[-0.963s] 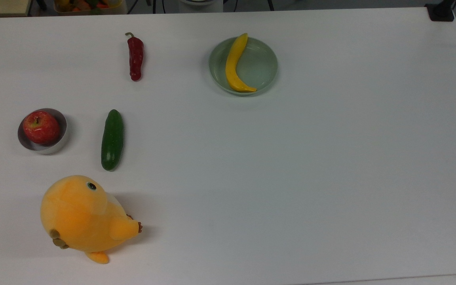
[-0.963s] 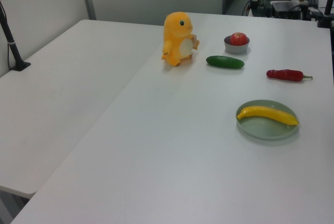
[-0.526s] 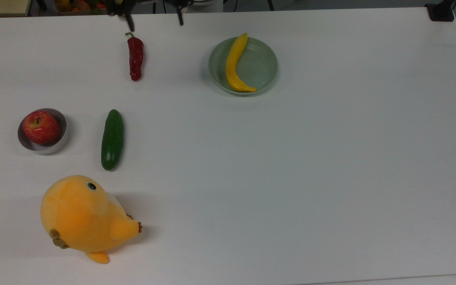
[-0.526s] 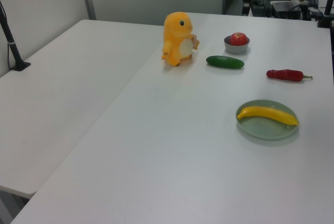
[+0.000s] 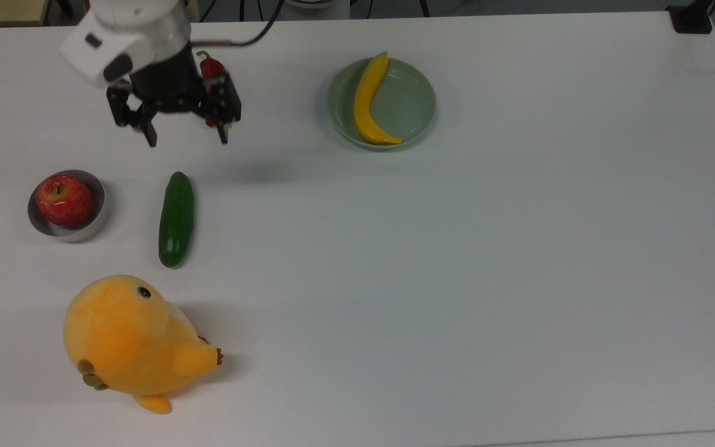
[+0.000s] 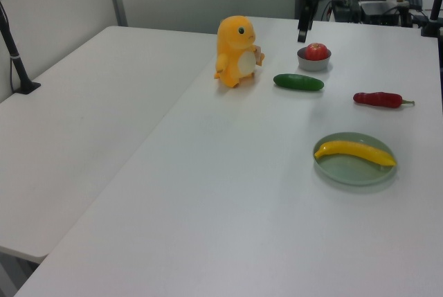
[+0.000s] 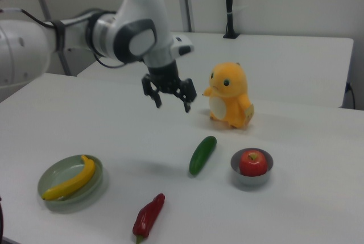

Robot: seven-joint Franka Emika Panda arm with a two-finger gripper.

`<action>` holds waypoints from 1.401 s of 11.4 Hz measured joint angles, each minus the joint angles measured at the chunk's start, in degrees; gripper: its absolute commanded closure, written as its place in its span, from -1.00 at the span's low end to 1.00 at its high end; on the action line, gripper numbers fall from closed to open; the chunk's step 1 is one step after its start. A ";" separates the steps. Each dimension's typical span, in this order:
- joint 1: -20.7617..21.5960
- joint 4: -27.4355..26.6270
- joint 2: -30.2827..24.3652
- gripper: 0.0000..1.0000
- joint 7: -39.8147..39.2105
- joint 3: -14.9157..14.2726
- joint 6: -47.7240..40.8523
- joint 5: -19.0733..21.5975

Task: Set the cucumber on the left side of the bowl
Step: 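Move the open gripper down over the green cucumber, then close the gripper on the green cucumber and lift it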

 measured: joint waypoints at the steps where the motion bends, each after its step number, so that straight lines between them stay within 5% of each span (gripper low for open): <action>1: -0.59 -0.07 2.38 -1.00 -0.16 -0.02 2.40 -0.13; 14: -2.77 -1.76 16.16 -1.00 -0.45 -0.04 16.93 -2.87; 16: -2.78 -1.78 16.63 -0.59 -0.45 -0.04 16.93 -2.95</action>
